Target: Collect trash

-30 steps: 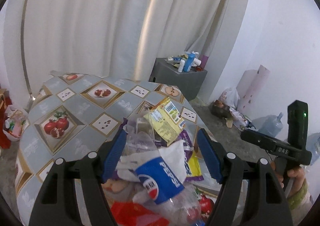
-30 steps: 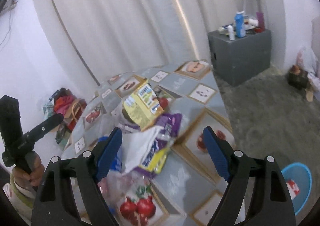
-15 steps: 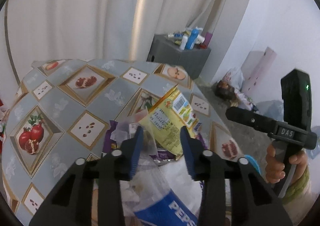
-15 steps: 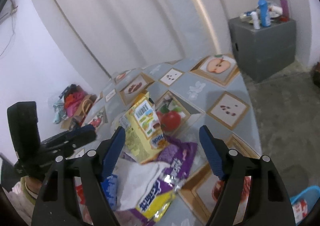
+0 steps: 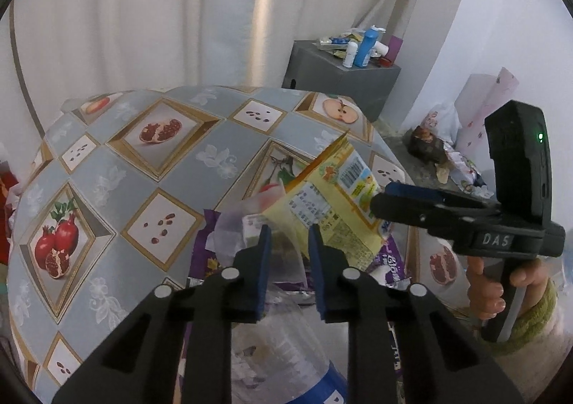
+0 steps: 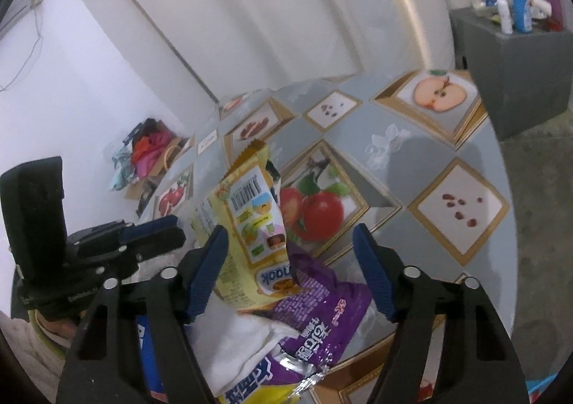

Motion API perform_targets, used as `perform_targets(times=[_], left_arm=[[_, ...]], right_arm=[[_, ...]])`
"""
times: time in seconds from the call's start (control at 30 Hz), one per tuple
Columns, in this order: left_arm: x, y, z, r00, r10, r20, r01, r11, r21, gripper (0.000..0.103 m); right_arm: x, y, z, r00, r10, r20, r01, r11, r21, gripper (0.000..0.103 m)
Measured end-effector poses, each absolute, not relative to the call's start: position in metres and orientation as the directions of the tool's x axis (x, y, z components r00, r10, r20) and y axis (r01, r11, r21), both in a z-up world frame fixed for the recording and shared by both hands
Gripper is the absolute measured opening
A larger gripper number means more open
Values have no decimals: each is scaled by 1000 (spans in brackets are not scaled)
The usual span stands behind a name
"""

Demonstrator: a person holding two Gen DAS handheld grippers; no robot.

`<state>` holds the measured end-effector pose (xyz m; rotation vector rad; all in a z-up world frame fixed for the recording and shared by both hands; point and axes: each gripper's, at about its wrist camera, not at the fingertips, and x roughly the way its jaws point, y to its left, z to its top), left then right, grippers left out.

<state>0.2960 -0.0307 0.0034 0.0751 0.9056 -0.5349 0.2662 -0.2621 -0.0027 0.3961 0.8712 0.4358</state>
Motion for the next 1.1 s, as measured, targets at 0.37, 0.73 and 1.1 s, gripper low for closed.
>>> perform_targets(times=[0.37, 0.73, 1.1], left_arm=[[294, -36, 5, 512, -351, -784, 464, 881, -92, 16], [296, -41, 5, 539, -300, -787, 448, 893, -34, 16], [300, -33, 8, 571, -274, -773, 425, 905, -7, 6]], right_arm=[[257, -256, 0, 554, 522, -648, -227, 844, 485, 23], [249, -262, 9, 587, 529, -612, -241, 837, 492, 6], [240, -265, 22, 629, 556, -543, -282, 814, 507, 1]])
